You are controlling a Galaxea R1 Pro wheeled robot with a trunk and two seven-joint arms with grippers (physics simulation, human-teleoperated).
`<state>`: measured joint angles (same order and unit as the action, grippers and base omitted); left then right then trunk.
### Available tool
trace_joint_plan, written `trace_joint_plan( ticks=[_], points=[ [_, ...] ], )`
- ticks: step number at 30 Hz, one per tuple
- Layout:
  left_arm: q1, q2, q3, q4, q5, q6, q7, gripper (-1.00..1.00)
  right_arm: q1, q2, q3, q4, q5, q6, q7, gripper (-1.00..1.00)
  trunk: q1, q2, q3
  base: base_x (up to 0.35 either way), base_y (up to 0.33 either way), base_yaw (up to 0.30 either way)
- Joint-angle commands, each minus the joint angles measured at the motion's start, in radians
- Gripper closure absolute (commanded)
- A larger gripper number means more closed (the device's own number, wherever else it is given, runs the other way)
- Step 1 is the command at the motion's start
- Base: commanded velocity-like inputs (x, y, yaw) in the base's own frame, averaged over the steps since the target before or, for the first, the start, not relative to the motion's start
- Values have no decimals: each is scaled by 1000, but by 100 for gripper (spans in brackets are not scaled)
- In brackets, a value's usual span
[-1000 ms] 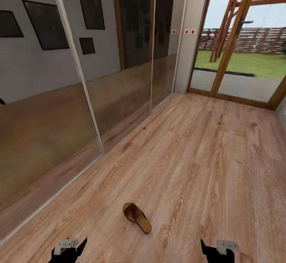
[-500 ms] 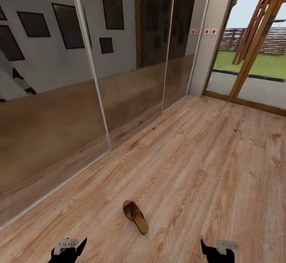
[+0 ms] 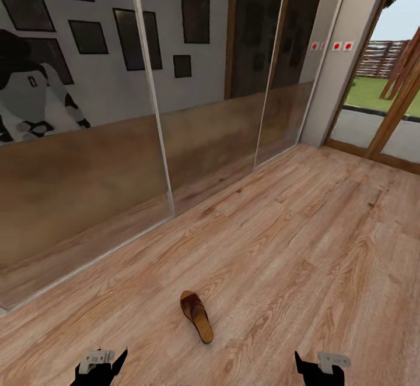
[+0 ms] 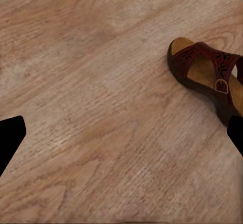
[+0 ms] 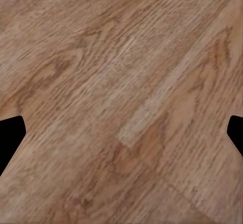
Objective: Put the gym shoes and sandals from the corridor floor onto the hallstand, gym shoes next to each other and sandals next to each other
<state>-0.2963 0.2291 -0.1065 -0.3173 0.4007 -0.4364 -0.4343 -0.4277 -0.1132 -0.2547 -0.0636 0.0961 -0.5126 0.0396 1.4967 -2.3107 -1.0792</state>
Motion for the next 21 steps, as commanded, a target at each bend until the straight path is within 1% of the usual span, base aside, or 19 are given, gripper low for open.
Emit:
trace_joint_plan(
  ticks=[1,4,8,21],
  points=[
    [-1,1,-8,1,10,-4,-2,-100,0,0,-9,1,10,-3,3,-100,0,0,-1,0,-234,278],
    [-1,1,-8,1,10,-4,-3,-100,0,0,-9,1,10,-3,3,-100,0,0,-1,0,-162,278],
    [-1,2,-8,1,10,-4,-3,-100,0,0,-9,1,10,-3,3,-100,0,0,-1,0,-75,278],
    [-1,4,-8,1,10,-4,-3,-100,0,1,-9,0,10,-3,3,-100,0,0,-3,0,-13,278]
  ],
)
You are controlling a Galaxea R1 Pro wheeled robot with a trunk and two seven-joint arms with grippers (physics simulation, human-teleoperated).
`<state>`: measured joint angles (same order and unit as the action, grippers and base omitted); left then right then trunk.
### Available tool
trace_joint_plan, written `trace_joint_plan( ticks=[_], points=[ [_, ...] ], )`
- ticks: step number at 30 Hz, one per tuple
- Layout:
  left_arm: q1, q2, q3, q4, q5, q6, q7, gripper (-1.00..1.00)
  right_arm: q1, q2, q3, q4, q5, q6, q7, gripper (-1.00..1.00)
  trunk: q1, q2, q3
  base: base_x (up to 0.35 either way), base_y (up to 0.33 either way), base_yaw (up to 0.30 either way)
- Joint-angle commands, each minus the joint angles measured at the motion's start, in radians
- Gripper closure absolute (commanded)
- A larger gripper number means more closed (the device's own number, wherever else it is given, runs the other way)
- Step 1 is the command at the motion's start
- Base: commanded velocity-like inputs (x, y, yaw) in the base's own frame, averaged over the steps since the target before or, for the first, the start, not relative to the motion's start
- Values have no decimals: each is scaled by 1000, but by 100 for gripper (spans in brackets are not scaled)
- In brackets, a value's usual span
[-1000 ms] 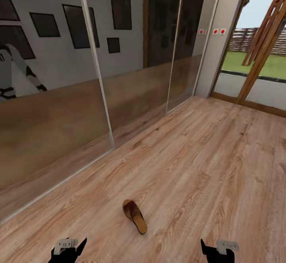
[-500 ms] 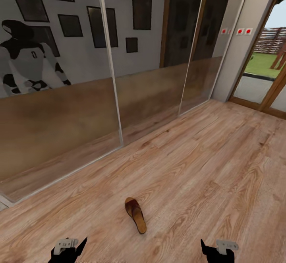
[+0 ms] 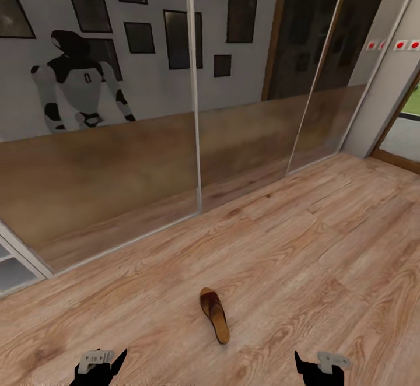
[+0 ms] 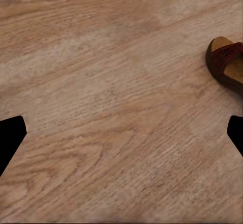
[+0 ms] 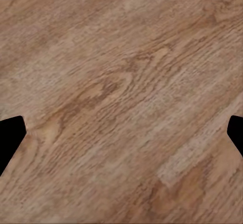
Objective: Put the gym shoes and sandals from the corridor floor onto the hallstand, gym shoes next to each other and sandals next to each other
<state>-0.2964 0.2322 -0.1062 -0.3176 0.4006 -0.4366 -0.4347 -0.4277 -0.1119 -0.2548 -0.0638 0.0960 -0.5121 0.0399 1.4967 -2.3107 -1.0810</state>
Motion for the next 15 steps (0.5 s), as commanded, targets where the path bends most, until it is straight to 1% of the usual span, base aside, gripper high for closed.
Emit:
trace_joint_plan(
  ticks=[1,15],
  points=[
    [-1,1,-8,2,11,-4,-2,-100,0,0,-9,1,10,-3,3,-100,0,0,-1,0,-1,278],
    [-1,2,-7,3,10,-4,-1,-100,0,0,-10,0,10,-3,4,-100,0,0,-6,0,0,278]
  ],
)
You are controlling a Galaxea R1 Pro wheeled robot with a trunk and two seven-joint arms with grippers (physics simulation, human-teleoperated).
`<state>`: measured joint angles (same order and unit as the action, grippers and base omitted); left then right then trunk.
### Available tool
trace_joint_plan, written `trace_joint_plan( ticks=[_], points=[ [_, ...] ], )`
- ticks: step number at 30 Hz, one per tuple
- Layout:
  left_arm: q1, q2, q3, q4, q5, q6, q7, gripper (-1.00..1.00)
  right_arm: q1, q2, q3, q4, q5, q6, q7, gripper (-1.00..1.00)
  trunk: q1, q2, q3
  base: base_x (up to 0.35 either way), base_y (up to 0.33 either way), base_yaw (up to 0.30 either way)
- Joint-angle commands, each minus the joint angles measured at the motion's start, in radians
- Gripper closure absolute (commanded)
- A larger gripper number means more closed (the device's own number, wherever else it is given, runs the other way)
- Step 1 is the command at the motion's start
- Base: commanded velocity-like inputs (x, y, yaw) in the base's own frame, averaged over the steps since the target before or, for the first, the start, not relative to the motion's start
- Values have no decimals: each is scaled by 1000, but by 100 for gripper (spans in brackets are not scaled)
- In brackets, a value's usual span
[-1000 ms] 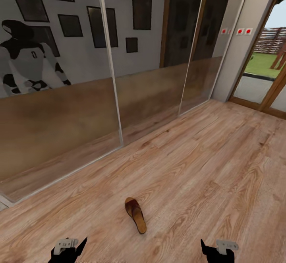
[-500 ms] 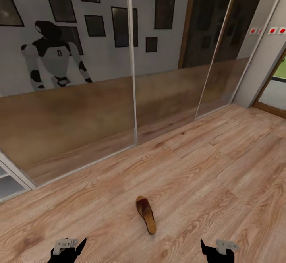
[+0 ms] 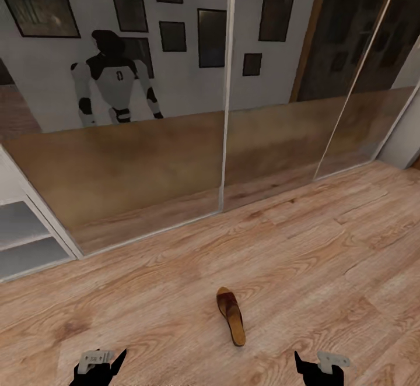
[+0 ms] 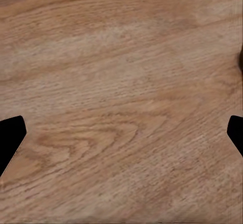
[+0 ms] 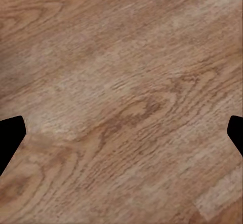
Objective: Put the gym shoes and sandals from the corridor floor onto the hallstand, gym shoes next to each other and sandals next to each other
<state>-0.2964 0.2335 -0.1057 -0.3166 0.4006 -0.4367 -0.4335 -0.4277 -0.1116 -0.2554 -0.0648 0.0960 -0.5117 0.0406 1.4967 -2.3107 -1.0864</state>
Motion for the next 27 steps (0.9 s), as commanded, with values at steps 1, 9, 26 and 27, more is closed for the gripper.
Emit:
trace_joint_plan(
  ticks=[1,9,26,27],
  points=[
    [-1,1,-8,2,11,-4,-2,-100,0,0,-9,0,10,-3,3,-100,0,0,-1,0,0,278],
    [-1,1,-8,2,17,-4,-3,-100,0,1,-9,-3,10,-4,3,-100,0,0,-5,0,0,278],
    [-1,1,-8,2,29,-4,-4,-100,0,3,-8,-5,11,-4,2,-100,0,0,-16,0,0,278],
    [-1,1,-8,2,29,-4,-4,-100,0,3,-8,-5,11,-4,2,-100,0,0,-16,0,0,278]
  ],
)
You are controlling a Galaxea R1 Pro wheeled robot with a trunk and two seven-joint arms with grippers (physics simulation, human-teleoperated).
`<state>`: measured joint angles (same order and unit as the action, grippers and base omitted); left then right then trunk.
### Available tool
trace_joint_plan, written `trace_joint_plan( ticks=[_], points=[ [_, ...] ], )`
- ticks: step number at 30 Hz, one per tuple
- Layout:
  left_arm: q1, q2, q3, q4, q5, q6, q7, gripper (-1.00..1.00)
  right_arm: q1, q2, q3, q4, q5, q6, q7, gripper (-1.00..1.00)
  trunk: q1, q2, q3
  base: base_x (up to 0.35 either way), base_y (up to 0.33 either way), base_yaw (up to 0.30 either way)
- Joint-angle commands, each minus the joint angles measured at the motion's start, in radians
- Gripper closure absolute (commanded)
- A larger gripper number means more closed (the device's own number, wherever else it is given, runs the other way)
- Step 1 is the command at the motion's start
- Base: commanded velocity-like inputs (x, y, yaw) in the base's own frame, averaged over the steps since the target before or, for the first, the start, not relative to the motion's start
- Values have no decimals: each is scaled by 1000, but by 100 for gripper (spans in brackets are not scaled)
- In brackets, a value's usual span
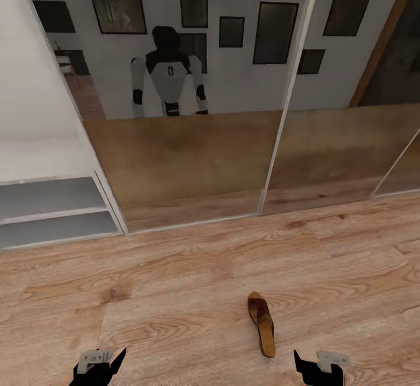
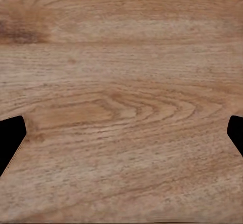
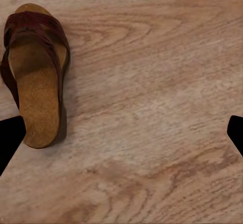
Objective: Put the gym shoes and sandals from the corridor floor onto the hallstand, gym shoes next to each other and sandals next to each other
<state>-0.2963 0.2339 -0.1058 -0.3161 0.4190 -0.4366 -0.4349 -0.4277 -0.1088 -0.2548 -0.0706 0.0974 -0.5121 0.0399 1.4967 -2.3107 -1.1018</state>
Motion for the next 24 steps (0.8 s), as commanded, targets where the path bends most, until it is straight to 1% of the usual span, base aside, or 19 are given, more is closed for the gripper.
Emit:
trace_joint_plan(
  ticks=[1,5,8,16,17,21,24],
  points=[
    [-1,1,-8,1,11,-4,-2,-100,0,0,-9,1,10,-3,3,-100,0,0,-1,0,0,278],
    [-1,1,-9,1,11,-4,-2,-100,0,0,-9,1,10,-3,4,-100,0,0,-4,0,0,273],
    [-1,0,-9,0,11,-4,-2,-100,0,0,-9,1,10,-3,5,-100,0,0,-5,0,0,181],
    [-11,-5,-11,-14,10,6,1,-100,0,-3,-7,0,11,0,11,-100,0,0,-6,0,0,40],
    [-28,-7,-12,-34,11,15,2,-100,-1,3,3,-3,13,2,13,-100,0,0,-6,0,0,5],
    [-75,-11,-13,-79,7,37,3,-100,-1,11,18,-17,21,5,13,-100,0,0,-6,0,0,3],
    [-119,-13,-13,-114,6,82,3,-100,-2,18,27,-48,30,15,12,-100,0,0,-6,0,0,1]
  ],
)
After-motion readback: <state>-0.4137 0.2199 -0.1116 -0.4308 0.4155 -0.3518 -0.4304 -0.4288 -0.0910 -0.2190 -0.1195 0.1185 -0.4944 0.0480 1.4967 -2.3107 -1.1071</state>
